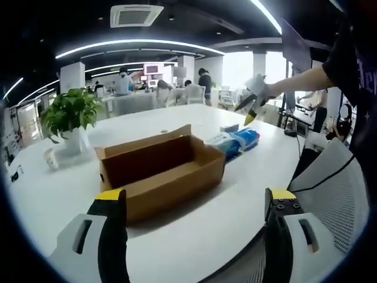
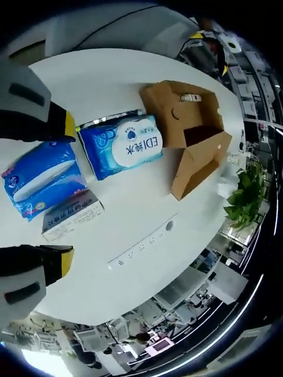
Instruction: Operate the shoe box by opening the lid, removing the specified soft item, and placing it in the target area until the item is outside and the box remains undamaged.
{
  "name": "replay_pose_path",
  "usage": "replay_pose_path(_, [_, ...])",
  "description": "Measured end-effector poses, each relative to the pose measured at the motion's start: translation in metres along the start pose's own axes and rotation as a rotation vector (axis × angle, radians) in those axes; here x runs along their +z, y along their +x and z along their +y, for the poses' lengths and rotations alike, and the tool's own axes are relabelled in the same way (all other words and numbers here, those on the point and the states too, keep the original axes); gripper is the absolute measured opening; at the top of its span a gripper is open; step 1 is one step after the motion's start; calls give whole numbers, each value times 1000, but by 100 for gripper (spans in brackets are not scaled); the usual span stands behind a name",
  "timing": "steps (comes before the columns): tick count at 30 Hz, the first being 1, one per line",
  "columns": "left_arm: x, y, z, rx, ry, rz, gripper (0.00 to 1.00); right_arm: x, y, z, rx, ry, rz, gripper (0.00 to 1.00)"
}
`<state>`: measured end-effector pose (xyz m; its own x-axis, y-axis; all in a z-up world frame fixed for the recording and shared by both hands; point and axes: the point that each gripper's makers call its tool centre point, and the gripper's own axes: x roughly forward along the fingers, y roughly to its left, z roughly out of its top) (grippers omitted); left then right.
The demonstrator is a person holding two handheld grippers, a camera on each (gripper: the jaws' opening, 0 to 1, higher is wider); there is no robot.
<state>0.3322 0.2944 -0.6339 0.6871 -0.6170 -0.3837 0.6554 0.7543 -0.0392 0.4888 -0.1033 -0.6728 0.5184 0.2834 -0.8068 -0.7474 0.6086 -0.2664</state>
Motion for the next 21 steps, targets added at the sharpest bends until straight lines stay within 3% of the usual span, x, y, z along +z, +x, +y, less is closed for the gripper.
replay_pose_path(8, [2, 4, 9, 5, -6, 16, 96, -1, -8, 14, -43, 72, -39, 85])
replay_pose_path(21, [7, 16, 31, 0, 14, 67, 97, -1, -21, 29, -93, 215, -115, 94])
